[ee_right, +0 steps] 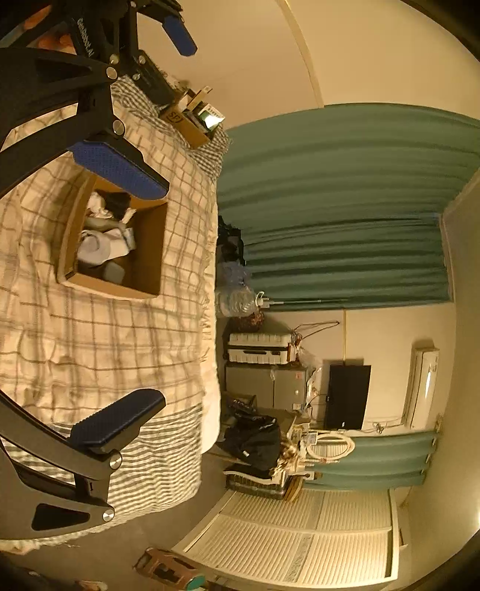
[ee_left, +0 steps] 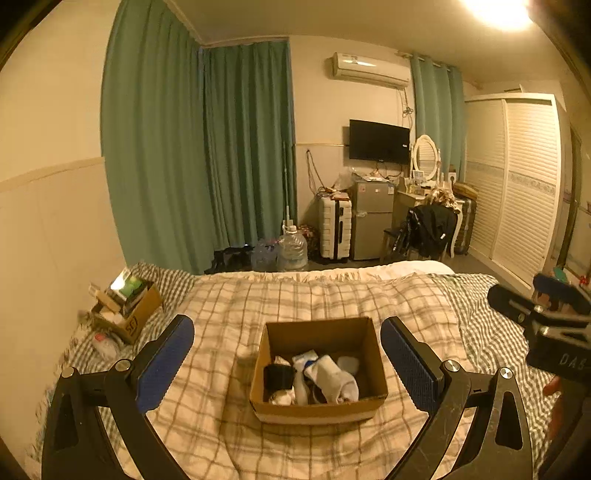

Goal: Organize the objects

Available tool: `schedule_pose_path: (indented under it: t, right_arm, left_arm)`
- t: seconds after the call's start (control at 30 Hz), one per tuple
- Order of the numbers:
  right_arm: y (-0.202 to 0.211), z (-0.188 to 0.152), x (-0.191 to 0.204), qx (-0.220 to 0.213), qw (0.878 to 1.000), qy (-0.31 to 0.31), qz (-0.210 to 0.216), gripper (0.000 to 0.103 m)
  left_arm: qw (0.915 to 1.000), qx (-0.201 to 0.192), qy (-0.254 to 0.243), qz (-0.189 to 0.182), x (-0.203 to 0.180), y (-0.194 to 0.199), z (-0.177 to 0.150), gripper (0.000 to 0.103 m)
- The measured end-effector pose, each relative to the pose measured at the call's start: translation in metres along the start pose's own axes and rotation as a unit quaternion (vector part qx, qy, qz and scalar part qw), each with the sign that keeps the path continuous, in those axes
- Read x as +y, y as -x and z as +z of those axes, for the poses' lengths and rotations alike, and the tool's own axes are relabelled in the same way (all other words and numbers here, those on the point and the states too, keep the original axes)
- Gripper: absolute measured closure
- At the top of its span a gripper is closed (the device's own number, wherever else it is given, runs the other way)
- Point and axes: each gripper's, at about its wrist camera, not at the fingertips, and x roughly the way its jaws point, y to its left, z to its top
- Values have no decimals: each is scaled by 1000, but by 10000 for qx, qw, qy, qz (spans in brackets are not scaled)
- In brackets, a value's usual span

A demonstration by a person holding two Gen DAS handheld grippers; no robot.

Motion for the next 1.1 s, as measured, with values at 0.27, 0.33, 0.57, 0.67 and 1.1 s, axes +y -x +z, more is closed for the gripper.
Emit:
schedule_pose_path:
  t: [0.27, 0.33, 0.57, 0.67, 1.1]
  right_arm:
    - [-31, -79, -16, 71, 9989, -268, -388, 0]
    - [-39, -95, -14, 95, 9988, -103, -475, 0]
    - [-49, -115, -2, 144, 9993, 123, -333, 0]
    - [-53, -118, 3, 183, 9991, 182, -323, 0]
    - [-58, -121, 8, 329, 9989, 238, -230, 0]
  left_arm:
    - [9994, -118, 218, 232, 5, -6, -67, 0]
    - [9991, -24, 374, 222, 11, -11, -80, 0]
    - [9971, 304, 691, 129, 19, -24, -109, 0]
    - [9976, 288, 620, 76, 17, -24, -110, 0]
    - [9983, 304, 484, 109, 12, -24, -113, 0]
